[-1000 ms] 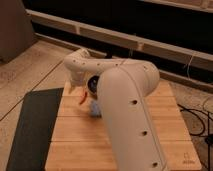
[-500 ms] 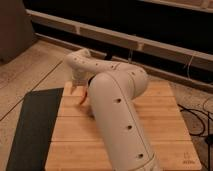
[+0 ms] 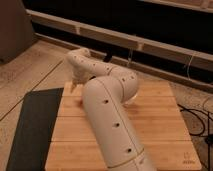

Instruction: Drag the pepper across the table

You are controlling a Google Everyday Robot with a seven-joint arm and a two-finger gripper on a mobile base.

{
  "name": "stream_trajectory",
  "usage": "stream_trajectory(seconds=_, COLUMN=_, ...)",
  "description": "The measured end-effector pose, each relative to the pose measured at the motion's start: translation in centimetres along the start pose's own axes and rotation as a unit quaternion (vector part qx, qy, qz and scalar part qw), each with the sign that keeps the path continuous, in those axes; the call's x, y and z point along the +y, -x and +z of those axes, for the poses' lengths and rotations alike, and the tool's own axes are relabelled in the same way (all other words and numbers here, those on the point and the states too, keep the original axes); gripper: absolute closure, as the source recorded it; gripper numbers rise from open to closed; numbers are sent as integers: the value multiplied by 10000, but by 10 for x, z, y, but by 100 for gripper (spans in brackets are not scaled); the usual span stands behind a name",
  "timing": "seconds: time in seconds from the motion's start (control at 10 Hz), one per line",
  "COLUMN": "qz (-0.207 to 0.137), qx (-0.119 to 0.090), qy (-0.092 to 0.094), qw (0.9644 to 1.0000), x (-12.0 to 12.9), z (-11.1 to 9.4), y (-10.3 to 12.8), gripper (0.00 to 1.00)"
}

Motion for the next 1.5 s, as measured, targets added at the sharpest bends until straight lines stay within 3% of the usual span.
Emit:
stream_trajectory(seconds=0.2, qz=-285, qx=9, qy=43, qw=9996, x=8, z=5, y=6, gripper=35)
stream_trajectory(seconds=0.5, qz=-931, qx=-255, qy=36, qw=9953, x=18, z=5, y=24, gripper=35)
stream_trajectory(seconds=0.6, qz=-981, qx=-290, qy=30, qw=9948, x=18, z=4, y=26, gripper=35)
stream_trajectory(seconds=1.1, qz=-977, qx=-265, qy=16, qw=9949, x=17, z=6, y=24, gripper=35)
stream_trajectory(seconds=1.5, qz=-677, qx=-41, qy=-234, qw=9974, x=-5, z=23, y=12, gripper=35)
